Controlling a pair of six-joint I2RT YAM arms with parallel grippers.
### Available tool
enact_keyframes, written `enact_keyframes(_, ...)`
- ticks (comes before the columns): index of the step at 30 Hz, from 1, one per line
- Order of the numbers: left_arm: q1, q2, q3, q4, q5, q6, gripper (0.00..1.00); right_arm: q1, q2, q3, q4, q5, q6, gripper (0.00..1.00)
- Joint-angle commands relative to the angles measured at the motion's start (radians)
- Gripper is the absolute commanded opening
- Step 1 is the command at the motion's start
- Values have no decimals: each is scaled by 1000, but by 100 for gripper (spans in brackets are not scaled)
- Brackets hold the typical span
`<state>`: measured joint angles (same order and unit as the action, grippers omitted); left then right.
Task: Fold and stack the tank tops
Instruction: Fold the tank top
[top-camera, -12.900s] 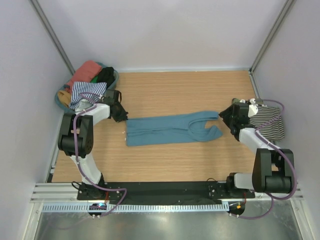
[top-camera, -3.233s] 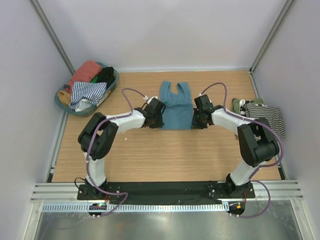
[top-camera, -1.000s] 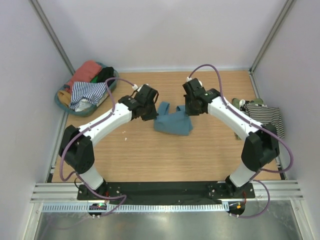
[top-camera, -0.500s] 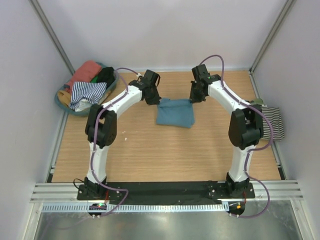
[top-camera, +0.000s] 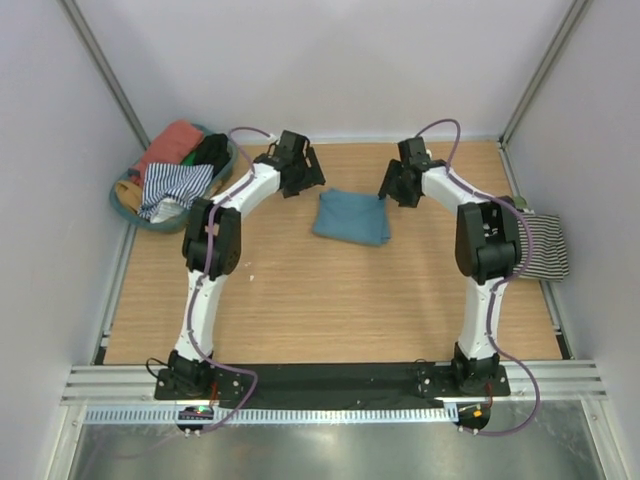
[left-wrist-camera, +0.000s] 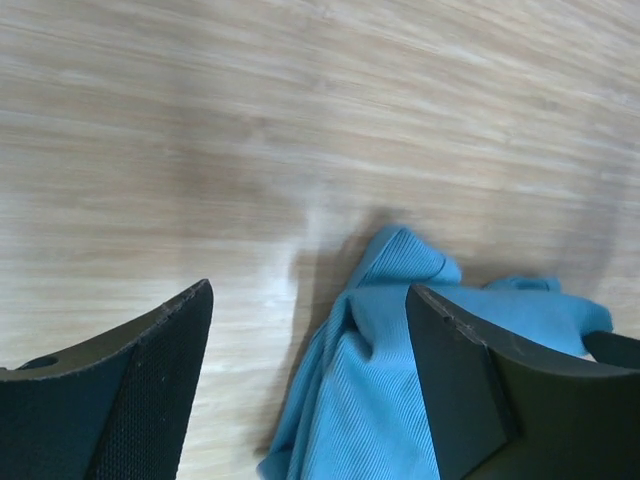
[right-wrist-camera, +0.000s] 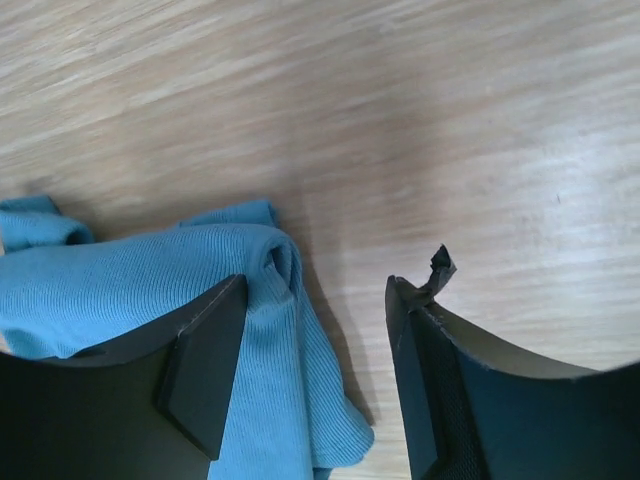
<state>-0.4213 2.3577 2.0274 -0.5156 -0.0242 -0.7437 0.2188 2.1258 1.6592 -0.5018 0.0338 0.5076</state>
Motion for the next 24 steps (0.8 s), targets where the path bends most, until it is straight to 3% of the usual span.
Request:
enact_keyframes(1, 6, -217, -156, 95, 21, 41, 79, 7, -220, -167, 146, 8, 11, 64)
enact_keyframes(4, 3, -349, -301, 186, 84, 18, 76, 7, -300, -260, 215, -24, -3, 61)
enact_keyframes(5, -4, -374, -378, 222, 120, 7, 72, 8, -335, -307, 244, -105, -7, 57)
enact_keyframes(10, -36, -436, -472, 253, 220, -11, 66, 7, -362, -355, 250, -238, -11, 42)
enact_keyframes(18, -65, -283, -385, 272, 320, -51, 59, 7, -264, -375, 309, -411, 58, 20)
enact_keyframes(21, -45, -172, -300, 270, 339, -68, 56, 7, -218, -391, 292, -431, 77, 16)
enact_keyframes(24, -24, -59, -181, 266, 369, -85, 53, 7, -234, -501, 385, -502, 104, 16)
